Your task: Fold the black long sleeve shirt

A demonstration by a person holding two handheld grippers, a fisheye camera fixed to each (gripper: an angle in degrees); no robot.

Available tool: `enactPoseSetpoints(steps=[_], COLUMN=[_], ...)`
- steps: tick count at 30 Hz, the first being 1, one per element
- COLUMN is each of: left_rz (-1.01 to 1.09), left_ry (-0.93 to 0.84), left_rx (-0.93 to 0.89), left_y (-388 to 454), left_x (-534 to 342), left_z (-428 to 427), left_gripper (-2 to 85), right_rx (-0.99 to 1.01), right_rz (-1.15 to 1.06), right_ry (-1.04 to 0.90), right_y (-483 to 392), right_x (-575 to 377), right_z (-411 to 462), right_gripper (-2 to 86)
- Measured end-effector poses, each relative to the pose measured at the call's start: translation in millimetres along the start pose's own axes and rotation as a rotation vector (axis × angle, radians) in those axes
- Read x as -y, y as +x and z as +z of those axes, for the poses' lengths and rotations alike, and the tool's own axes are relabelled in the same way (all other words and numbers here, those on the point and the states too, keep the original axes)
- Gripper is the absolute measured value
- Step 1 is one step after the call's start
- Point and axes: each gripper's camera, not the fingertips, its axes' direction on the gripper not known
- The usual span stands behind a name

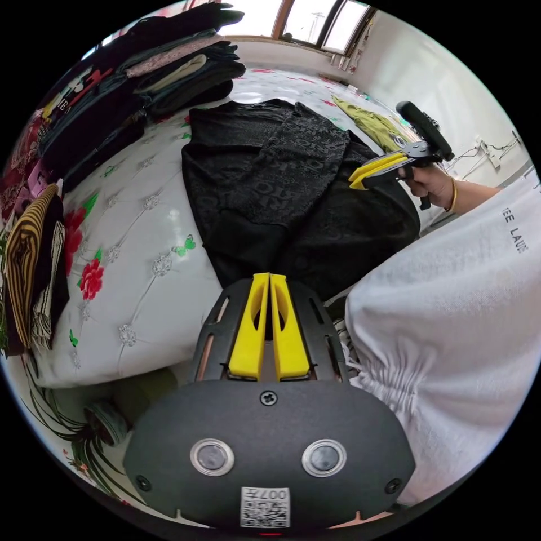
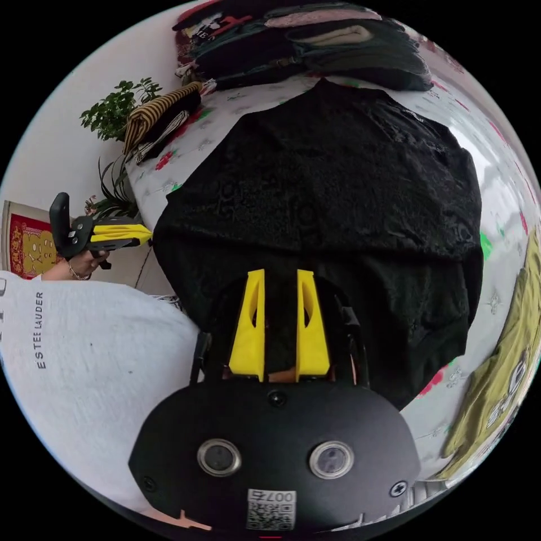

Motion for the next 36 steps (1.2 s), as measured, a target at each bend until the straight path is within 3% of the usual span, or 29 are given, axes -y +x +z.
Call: enactPoseSetpoints(steps=[7, 10, 18, 21, 25, 27, 31, 36], left_rz=[-0.326, -0.385, -0.396, -0.375, -0.313, -0.279, -0.323, -0.457], left_ry=[-0.076, -0.088, -0.253, -0.321, -0.369, -0.349, -0.134, 0.028], left_rx=[0.013, 0.007, -0.023, 0.036, 0.006, -0.052, -0.248, -0.244], left_y=[-26, -30, -27, -23, -26, -30, -59, -100], left_x=[-33, -34, 2, 18, 30, 33, 47, 78], left_z=[1, -5, 31, 43, 44, 36, -6, -21], left_gripper=[8.7, 10.8, 10.6, 6.9, 0.0, -0.5, -0.7, 0.8], right_rx=[-0.058, -0.091, -0.206, -0.268, -0.159, -0.090, 0.059, 0.036], right_rz=[0.341, 0.443, 0.423, 0.375, 0.330, 0.344, 0.378, 0.460], right_ry=[0.117, 0.070, -0.076, -0.118, -0.092, -0.073, 0.117, 0.338], right_y=[50, 71, 68, 59, 63, 72, 100, 132], right_x=[-121, -164, -163, -155, -149, -145, -134, -114], right_z=[-61, -68, -48, -49, -67, -78, -130, -184], right_gripper=[8.8, 9.5, 8.3, 6.0, 1.5, 0.7, 0.1, 0.6])
